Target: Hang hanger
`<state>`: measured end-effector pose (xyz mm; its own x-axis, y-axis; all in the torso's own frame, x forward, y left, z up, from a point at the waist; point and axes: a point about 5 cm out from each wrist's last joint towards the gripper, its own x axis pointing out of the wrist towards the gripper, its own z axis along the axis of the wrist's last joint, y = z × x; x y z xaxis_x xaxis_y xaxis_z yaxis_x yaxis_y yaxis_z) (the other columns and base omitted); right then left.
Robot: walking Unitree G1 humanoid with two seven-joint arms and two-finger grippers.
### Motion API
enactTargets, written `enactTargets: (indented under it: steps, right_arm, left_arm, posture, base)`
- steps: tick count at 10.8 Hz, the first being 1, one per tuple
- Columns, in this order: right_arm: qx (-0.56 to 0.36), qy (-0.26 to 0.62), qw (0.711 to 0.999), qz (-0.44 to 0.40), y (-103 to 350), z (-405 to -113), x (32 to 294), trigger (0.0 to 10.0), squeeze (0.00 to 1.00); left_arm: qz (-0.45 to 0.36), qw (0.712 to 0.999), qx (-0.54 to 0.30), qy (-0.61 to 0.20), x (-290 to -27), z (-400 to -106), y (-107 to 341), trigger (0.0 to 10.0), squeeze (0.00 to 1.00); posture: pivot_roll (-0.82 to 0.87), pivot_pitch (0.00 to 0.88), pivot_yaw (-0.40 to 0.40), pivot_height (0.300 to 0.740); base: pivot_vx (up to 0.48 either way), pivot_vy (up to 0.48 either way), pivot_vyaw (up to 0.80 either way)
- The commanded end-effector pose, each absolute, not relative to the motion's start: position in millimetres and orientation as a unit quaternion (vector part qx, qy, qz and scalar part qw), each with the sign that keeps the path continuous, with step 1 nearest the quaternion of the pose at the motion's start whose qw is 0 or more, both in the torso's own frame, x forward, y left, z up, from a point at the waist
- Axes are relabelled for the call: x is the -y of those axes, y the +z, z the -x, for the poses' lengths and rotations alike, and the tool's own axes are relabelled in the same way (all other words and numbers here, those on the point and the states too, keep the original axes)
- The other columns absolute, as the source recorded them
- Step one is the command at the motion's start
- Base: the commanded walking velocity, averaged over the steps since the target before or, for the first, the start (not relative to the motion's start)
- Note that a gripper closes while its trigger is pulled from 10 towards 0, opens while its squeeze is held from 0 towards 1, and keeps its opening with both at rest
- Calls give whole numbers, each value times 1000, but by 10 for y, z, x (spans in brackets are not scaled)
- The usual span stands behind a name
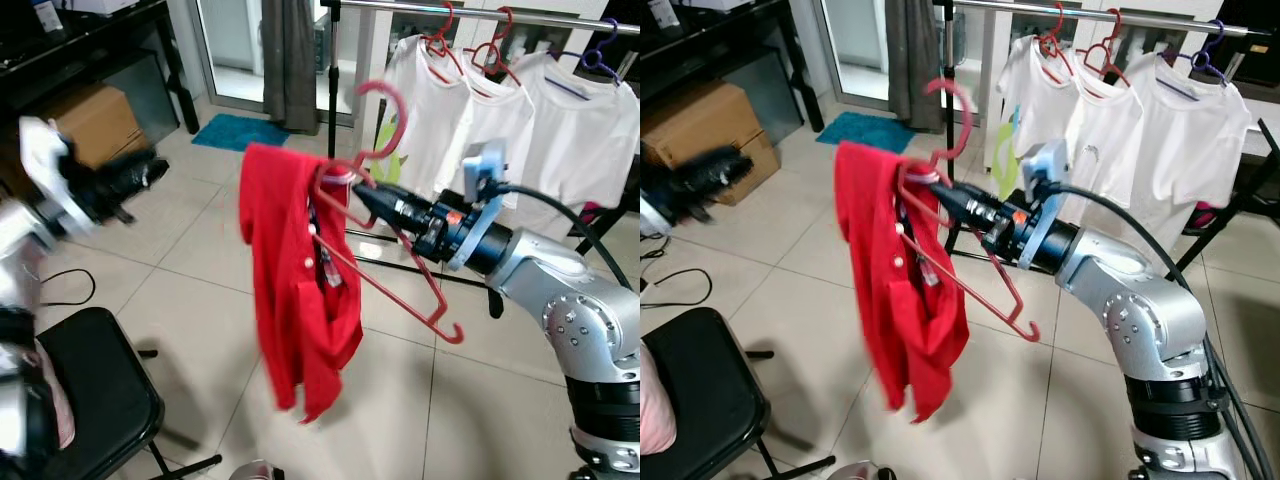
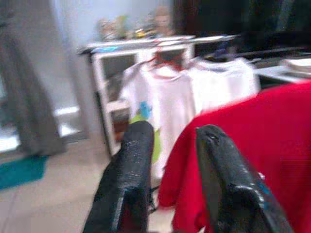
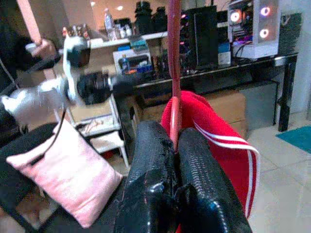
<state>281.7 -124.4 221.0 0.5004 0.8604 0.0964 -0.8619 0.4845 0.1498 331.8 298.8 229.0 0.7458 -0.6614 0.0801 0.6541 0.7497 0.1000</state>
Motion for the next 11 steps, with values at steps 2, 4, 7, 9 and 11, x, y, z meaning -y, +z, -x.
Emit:
enactTargets:
  steps: [2,4,7,9,11]
  right_arm:
    - [40,547,835,-51,2365,-2737,1148,10000,0]
    - [39,593,804,-28,2388,-2636,1060,10000,0]
    - [38,635,772,-19,2394,-2552,975,10000,0]
    - [40,656,754,-26,2407,-2517,951,10000,0]
    - [38,669,742,-24,2413,-2524,934,10000,0]
  left_arm:
    - [-56,878,38,-474,-2702,-3377,2552,10000,1000]
    - [-99,806,-31,-582,-2455,-3400,2561,10000,1000]
    - [-153,733,-107,-655,-2147,-3427,2526,10000,0]
    - [-143,713,-136,-672,-2072,-3407,2509,0,0]
    - [-153,695,-165,-683,-2011,-3406,2428,0,0]
  posture:
    - [-72,0,57,740]
    - [-76,0,71,740]
    - [-83,0,91,740]
    - [-86,0,99,740]
    - [-89,0,104,740]
  base:
    - [0,0,0]
    - [0,0,0]
    - [0,0,0]
    - [0,0,0]
    - [0,0,0]
